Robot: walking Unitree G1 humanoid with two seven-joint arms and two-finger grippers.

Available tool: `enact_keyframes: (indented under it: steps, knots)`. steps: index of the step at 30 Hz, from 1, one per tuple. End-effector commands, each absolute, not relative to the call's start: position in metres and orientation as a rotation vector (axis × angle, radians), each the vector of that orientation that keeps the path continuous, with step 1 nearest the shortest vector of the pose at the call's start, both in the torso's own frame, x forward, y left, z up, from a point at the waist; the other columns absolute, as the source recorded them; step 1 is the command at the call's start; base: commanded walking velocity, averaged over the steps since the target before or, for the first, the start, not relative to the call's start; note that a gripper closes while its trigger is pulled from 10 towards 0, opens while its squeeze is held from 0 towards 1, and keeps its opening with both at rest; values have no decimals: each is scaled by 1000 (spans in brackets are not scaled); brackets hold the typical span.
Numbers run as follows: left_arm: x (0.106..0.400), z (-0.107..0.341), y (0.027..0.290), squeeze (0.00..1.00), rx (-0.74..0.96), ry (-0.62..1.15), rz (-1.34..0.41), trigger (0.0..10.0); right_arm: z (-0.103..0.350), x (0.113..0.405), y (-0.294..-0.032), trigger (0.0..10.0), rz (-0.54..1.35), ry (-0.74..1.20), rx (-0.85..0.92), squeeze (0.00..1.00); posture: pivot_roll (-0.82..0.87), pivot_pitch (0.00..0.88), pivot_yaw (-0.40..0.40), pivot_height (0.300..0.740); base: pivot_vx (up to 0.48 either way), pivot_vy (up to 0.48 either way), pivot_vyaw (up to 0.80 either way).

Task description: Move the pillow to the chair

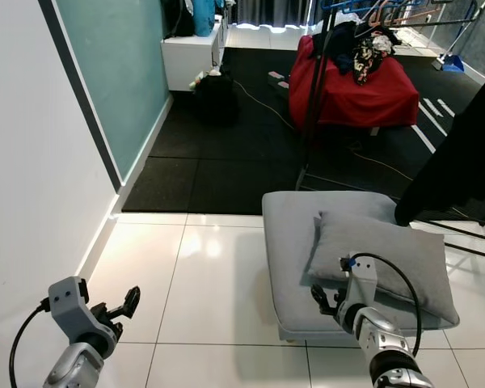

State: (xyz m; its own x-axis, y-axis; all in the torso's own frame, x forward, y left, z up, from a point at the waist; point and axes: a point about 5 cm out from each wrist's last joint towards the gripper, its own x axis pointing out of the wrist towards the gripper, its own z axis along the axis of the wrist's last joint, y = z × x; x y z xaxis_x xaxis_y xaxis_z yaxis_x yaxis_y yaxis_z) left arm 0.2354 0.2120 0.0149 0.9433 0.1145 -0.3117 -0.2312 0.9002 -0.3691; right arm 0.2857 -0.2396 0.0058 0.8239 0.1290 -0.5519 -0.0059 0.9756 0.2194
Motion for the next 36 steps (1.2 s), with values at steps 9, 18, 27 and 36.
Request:
enact_keyframes:
  steps: [9, 18, 27, 36]
  knots:
    - [234, 12, 208, 0, -431, 303, 163, 10000, 7, 286, -241, 10000, 59, 597, 219, 0, -126, 32, -53, 740, 0, -447, 0]
    - [234, 12, 207, 0, -436, 302, 157, 10000, 7, 287, -242, 10000, 57, 596, 218, 0, -131, 32, -51, 740, 0, -480, 0]
    - [234, 12, 206, 0, -441, 300, 156, 10000, 7, 287, -243, 10000, 55, 599, 217, 0, -134, 40, -54, 740, 0, -480, 0]
    - [232, 10, 205, 0, -438, 304, 152, 10000, 5, 285, -244, 10000, 60, 603, 214, 0, -135, 28, -50, 740, 0, -480, 0]
